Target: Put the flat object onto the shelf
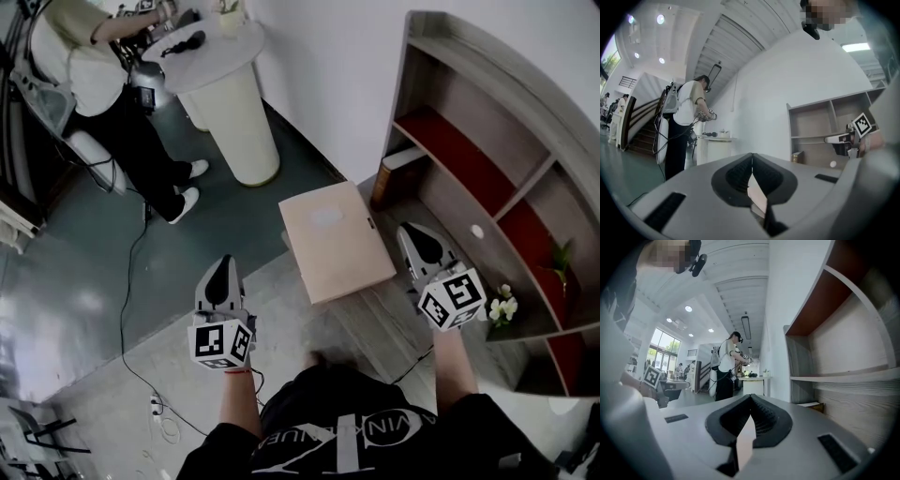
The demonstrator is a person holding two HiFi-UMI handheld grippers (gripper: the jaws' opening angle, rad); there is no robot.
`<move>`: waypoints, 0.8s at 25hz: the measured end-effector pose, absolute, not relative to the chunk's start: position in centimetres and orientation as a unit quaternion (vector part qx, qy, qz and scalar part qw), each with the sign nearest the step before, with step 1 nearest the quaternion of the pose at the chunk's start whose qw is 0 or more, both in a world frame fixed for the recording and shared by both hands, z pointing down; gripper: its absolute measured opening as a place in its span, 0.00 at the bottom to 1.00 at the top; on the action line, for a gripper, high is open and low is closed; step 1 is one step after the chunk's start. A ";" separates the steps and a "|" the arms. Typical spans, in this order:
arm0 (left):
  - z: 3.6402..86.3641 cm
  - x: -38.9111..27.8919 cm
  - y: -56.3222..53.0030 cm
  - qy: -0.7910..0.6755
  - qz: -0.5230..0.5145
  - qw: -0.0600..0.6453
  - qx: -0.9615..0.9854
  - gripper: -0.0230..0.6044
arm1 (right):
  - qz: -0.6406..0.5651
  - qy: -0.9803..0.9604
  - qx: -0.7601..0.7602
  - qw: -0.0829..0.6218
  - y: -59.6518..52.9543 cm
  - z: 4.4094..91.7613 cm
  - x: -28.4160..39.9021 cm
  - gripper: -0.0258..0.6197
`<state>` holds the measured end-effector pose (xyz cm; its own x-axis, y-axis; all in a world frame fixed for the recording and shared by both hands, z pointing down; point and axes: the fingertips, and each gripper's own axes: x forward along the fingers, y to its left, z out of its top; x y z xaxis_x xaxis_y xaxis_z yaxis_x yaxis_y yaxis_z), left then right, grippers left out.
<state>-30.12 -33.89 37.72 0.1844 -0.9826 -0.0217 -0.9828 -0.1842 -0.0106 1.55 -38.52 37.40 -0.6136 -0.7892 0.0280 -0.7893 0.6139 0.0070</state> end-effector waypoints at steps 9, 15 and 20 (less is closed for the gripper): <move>36.1 -30.8 -34.1 0.646 0.020 0.029 -0.762 0.04 | -0.003 -0.898 0.439 0.007 -38.9 36.7 1.6 0.05; 35.7 -30.8 -34.2 0.649 0.022 0.033 -0.760 0.04 | 0.001 -0.898 0.440 0.005 -39.2 36.8 1.7 0.05; 35.9 -30.8 -34.2 0.648 0.019 0.030 -0.761 0.04 | -0.001 -0.897 0.443 0.008 -39.2 37.0 1.7 0.05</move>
